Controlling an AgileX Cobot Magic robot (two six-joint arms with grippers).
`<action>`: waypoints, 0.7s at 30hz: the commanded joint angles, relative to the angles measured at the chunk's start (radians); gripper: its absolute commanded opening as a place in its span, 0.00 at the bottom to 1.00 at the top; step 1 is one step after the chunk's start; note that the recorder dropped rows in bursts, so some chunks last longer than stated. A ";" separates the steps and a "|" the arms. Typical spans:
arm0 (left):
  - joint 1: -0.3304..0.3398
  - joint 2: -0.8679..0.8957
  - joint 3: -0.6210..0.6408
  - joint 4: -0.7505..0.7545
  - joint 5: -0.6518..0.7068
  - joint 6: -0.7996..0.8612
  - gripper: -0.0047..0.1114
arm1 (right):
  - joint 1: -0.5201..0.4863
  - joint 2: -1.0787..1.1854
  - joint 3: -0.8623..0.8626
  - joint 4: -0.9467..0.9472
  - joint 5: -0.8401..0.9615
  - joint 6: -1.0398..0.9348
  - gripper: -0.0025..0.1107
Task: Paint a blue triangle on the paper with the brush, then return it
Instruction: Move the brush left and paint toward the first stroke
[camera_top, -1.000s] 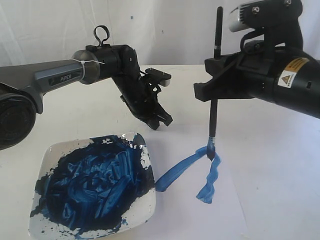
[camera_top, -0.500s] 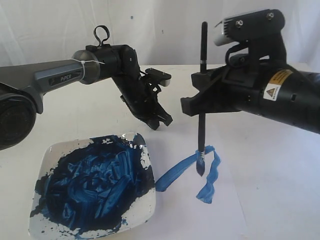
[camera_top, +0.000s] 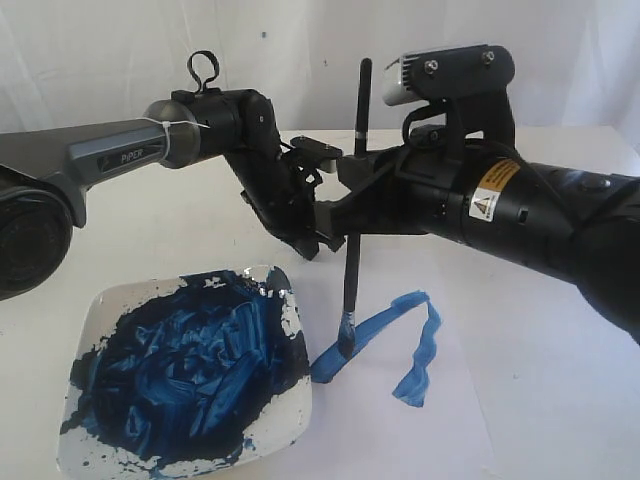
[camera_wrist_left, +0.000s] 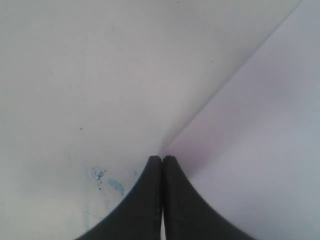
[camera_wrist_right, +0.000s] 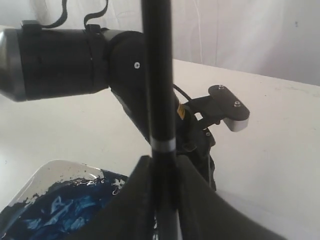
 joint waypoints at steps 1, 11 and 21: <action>-0.003 0.009 0.003 -0.007 0.037 -0.003 0.04 | 0.023 0.018 0.005 -0.006 -0.036 0.011 0.02; -0.003 0.009 0.003 -0.007 0.037 -0.003 0.04 | 0.023 0.051 0.005 -0.006 -0.017 0.038 0.02; -0.003 0.009 0.003 -0.007 0.013 -0.003 0.04 | 0.023 0.049 0.005 -0.024 0.141 0.004 0.02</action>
